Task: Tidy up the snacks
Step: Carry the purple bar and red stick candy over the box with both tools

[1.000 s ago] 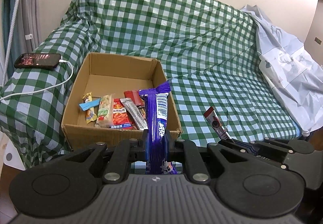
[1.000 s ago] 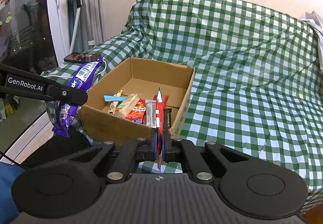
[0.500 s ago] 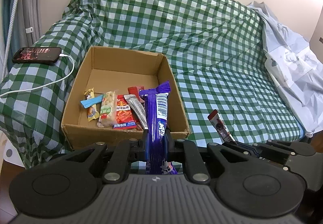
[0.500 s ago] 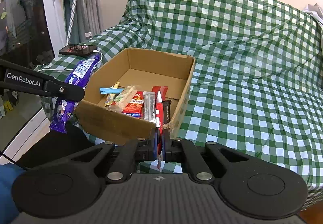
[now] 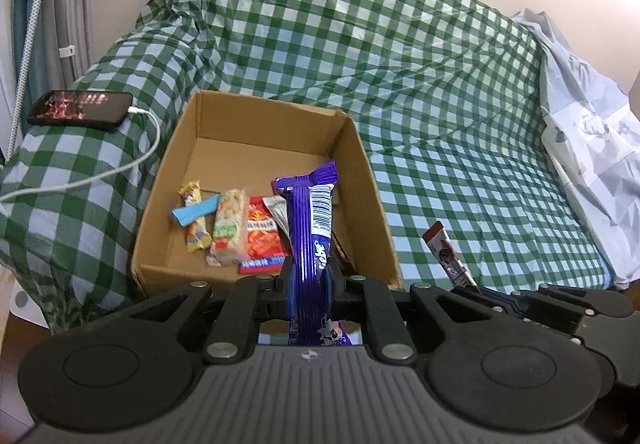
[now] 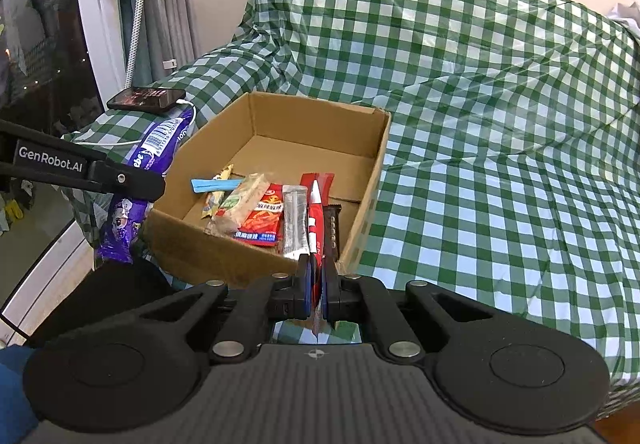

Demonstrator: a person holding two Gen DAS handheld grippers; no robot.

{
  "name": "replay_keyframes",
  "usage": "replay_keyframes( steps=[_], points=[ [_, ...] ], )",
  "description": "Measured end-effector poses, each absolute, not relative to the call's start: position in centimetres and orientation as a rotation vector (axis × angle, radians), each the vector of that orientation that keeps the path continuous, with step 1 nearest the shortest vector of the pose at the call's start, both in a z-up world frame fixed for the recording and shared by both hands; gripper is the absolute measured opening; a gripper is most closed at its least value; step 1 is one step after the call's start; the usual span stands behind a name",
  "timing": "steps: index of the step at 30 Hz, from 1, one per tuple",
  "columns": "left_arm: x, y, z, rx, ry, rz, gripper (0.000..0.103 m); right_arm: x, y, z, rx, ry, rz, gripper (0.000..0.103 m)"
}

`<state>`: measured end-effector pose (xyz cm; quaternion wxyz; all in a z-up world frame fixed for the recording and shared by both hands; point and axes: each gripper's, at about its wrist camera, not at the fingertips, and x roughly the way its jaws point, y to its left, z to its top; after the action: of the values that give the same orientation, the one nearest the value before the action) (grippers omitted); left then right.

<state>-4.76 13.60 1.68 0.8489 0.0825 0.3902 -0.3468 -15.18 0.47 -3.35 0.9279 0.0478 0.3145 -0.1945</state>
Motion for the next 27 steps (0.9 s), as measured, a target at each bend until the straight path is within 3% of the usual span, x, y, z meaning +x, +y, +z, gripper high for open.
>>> replay_keyframes(
  steps=[8, 27],
  points=[
    [-1.4, 12.9, 2.1, 0.198, 0.78, -0.674, 0.015, -12.5, -0.8, -2.1, 0.098, 0.628, -0.397, 0.004],
    [9.2, 8.0, -1.5, 0.316, 0.916, -0.547, 0.015, -2.5, -6.3, -2.6, 0.141, 0.655, -0.332, 0.005]
  ],
)
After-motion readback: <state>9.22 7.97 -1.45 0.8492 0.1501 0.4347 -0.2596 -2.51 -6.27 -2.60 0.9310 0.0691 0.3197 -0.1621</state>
